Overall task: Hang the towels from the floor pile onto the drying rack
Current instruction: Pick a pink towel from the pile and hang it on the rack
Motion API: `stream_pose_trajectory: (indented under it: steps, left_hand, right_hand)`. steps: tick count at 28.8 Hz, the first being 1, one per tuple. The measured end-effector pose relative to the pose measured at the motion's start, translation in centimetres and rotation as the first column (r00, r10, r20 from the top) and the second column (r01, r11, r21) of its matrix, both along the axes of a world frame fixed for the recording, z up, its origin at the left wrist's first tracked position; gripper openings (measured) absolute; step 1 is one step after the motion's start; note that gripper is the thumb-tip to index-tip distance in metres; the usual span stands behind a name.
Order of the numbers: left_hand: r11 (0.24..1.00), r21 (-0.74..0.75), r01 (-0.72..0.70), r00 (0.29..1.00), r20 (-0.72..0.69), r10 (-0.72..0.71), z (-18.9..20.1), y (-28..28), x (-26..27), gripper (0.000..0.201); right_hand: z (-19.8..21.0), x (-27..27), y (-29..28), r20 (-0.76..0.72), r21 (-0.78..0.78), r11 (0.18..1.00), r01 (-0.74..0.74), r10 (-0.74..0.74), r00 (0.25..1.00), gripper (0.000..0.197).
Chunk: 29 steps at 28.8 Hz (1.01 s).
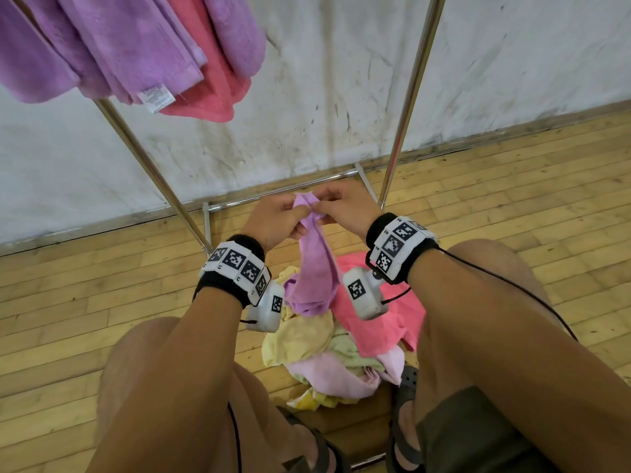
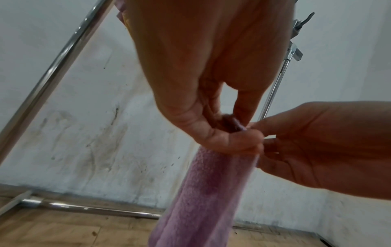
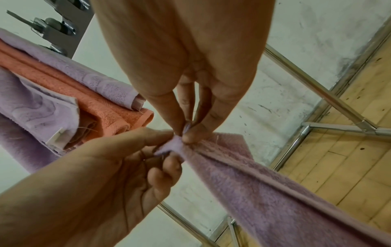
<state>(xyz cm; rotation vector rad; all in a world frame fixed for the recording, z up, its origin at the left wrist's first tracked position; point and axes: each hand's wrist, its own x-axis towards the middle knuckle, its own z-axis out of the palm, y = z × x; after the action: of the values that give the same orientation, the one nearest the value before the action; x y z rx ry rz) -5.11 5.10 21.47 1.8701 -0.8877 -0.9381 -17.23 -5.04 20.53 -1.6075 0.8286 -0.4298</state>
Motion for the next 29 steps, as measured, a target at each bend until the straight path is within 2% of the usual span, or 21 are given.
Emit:
stream_pose_trajectory:
  steps: [5,9,13,15,16,18,21,25,27,29]
  left_hand:
    - [0.999,0.008,-0.031,0.98,-0.197,0.032,0.8,0.0,-0.4,0.028]
    - [1.0,-0.019,-0.01,0.977,-0.213,0.005,1.2,0.4,-0.9,0.026]
    - [0.998,-0.067,-0.02,0.969,-0.249,0.003,1.7,0.3,-1.4,0.024]
    - [0.996,-0.077,-0.036,0.961,-0.276,0.013,1.7,0.2,-1.4,0.012]
    - [0.996,-0.072,-0.054,0.949,-0.315,0.028,1.7,0.1,-1.4,0.012]
    - [0.996,-0.056,-0.07,0.933,-0.356,0.046,1.2,-0.2,-1.1,0.042]
    - [0.998,-0.059,-0.03,0.94,-0.341,0.008,1.1,-0.2,-1.0,0.038]
    - [0.995,-0.062,-0.073,0.94,-0.337,0.048,1.1,0.1,-0.8,0.032]
    - [0.994,-0.063,-0.093,0.938,-0.339,0.066,1.0,0.0,-0.8,0.03]
    - [0.994,-0.058,-0.091,0.947,-0.314,0.068,0.9,-0.1,-1.0,0.029]
  right_hand:
    - [-0.1,0.0,0.0,-0.012,-0.088,0.996,-0.008,0.007,1.0,0.016]
    - [-0.2,0.0,0.1,0.049,-0.168,0.985,0.036,-0.028,0.998,0.02]
    - [-0.2,0.0,0.5,0.104,-0.169,0.985,0.027,-0.009,0.994,0.019]
    - [-0.3,0.1,0.5,0.124,-0.169,0.984,0.047,-0.026,0.992,0.017]
    - [-0.3,0.1,0.4,0.132,-0.174,0.983,0.06,-0.037,0.991,0.016]
    - [-0.2,0.1,0.3,0.139,-0.169,0.984,0.063,-0.04,0.99,0.016]
    - [0.1,0.1,0.5,0.123,-0.144,0.99,0.01,0.008,0.992,0.018]
    - [0.8,-0.4,0.7,0.079,-0.167,0.977,-0.135,0.149,0.986,0.027]
    - [0.8,-0.5,0.7,0.022,-0.23,0.957,-0.177,0.187,0.982,0.033]
    - [0.8,-0.4,0.6,-0.033,-0.35,0.925,-0.151,0.148,0.988,0.029]
